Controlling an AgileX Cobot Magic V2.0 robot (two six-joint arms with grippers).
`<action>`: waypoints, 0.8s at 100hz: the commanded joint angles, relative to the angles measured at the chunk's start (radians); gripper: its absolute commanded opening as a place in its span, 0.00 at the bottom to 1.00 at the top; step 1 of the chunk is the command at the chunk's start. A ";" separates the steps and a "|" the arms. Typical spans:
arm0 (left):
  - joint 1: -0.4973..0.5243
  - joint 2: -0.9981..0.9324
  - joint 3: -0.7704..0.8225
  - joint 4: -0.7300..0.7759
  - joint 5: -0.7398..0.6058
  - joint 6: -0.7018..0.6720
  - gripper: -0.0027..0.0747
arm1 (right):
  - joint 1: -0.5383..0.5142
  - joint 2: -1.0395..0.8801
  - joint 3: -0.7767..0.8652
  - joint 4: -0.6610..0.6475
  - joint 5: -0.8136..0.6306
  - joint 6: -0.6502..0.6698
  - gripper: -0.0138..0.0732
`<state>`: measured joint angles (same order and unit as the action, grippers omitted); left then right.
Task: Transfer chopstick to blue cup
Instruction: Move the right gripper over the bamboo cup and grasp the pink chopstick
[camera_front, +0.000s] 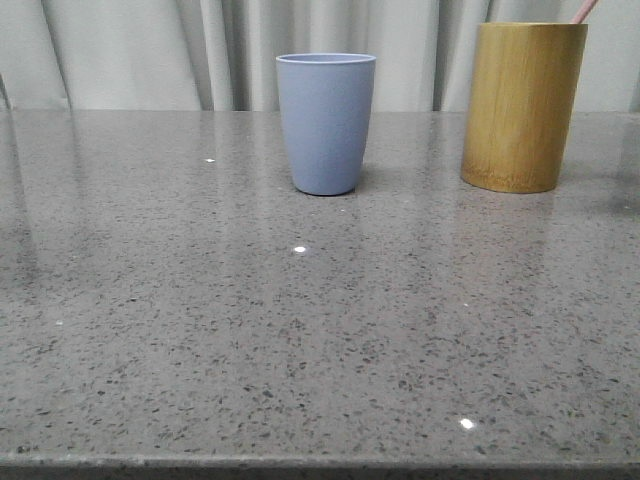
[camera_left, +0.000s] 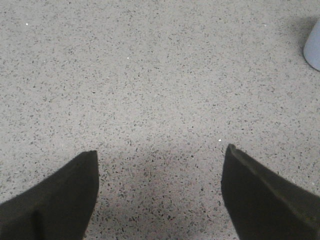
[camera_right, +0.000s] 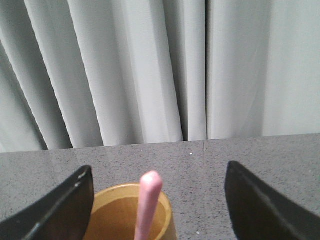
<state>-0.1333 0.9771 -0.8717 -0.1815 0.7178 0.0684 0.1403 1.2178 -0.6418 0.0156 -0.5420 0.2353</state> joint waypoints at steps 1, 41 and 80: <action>0.002 -0.013 -0.029 -0.017 -0.063 -0.013 0.67 | 0.002 0.004 -0.025 -0.016 -0.121 0.045 0.79; 0.002 -0.013 -0.029 -0.017 -0.063 -0.013 0.67 | 0.002 0.026 -0.025 -0.059 -0.155 0.085 0.51; 0.002 -0.013 -0.029 -0.017 -0.063 -0.013 0.67 | 0.002 0.026 -0.028 -0.074 -0.227 0.085 0.15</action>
<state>-0.1333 0.9771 -0.8717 -0.1815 0.7178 0.0684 0.1403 1.2654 -0.6418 -0.0398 -0.6629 0.3198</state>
